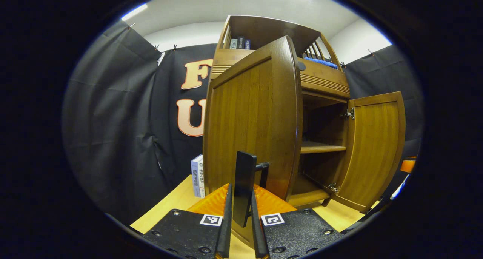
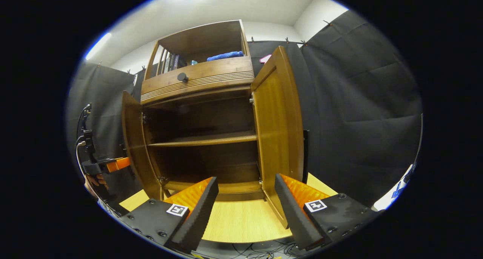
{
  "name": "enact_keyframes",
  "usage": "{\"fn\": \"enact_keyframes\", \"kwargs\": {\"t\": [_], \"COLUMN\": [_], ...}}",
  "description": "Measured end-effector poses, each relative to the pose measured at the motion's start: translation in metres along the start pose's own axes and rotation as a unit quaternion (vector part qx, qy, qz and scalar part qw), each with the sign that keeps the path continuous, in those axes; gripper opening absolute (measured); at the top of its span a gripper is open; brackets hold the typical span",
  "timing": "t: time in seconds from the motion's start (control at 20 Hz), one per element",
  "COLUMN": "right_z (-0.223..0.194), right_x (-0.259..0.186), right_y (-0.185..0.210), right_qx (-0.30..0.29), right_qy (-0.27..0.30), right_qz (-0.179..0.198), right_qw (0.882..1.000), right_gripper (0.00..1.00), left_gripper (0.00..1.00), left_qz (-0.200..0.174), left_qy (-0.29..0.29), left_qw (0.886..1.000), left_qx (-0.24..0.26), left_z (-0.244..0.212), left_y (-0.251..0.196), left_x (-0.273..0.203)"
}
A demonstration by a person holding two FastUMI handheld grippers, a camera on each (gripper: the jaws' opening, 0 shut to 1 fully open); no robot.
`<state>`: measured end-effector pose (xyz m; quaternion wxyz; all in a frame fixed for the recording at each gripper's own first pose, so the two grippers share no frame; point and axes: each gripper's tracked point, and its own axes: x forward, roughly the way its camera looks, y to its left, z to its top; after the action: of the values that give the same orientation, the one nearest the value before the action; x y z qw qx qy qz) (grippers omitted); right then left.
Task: Open the right door of the double-door shoe cabinet with the right hand, and open the left door with the left hand.
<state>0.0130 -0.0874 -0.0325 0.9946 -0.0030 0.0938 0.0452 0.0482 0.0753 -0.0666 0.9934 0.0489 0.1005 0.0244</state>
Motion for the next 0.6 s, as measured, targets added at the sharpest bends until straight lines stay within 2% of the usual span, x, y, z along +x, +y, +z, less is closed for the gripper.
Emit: {"fn": "enact_keyframes", "kwargs": {"t": [0.05, 0.15, 0.2, 0.3, 0.35, 0.4, 0.45, 0.5, 0.55, 0.6], "right_z": [0.000, -0.001, -0.002, -0.002, -0.003, -0.004, -0.004, -0.006, -0.007, -0.008], "right_x": [0.001, 0.004, 0.006, 0.010, 0.010, 0.011, 0.012, 0.014, 0.015, 0.017], "right_y": [0.001, 0.005, 0.006, 0.008, 0.008, 0.009, 0.009, 0.010, 0.008, 0.009], "right_qx": [0.001, 0.004, 0.005, 0.005, 0.004, 0.004, 0.003, 0.003, 0.002, 0.003], "right_qy": [0.000, 0.000, 0.001, 0.001, 0.002, 0.004, 0.005, 0.006, 0.009, 0.010], "right_qz": [0.002, 0.008, 0.010, 0.013, 0.014, 0.015, 0.016, 0.017, 0.017, 0.017], "right_qw": [1.000, 1.000, 1.000, 1.000, 1.000, 1.000, 1.000, 1.000, 1.000, 1.000], "right_gripper": [0.97, 0.97, 0.87, 0.87, 0.97, 0.97, 0.87, 1.00, 0.87, 0.97], "left_gripper": [0.24, 0.24, 0.19, 0.17, 0.20, 0.08, 0.22, 0.07, 0.07, 0.07], "left_qz": [0.006, 0.020, 0.027, 0.043, 0.056, 0.068, 0.073, 0.069, 0.060, 0.047], "left_qy": [-0.004, -0.005, -0.002, -0.002, -0.005, -0.006, -0.008, -0.012, -0.014, -0.016], "left_qw": [1.000, 1.000, 1.000, 0.999, 0.998, 0.997, 0.997, 0.997, 0.998, 0.999], "left_qx": [0.003, 0.008, 0.012, 0.015, 0.018, 0.020, 0.020, 0.015, 0.008, 0.000], "left_z": [0.001, 0.000, -0.003, -0.005, -0.003, -0.001, 0.000, 0.002, 0.003, 0.003], "left_y": [0.009, 0.022, 0.030, 0.045, 0.056, 0.069, 0.079, 0.082, 0.089, 0.095], "left_x": [-0.004, -0.003, -0.005, -0.008, -0.007, -0.010, -0.011, -0.011, -0.011, -0.011]}}
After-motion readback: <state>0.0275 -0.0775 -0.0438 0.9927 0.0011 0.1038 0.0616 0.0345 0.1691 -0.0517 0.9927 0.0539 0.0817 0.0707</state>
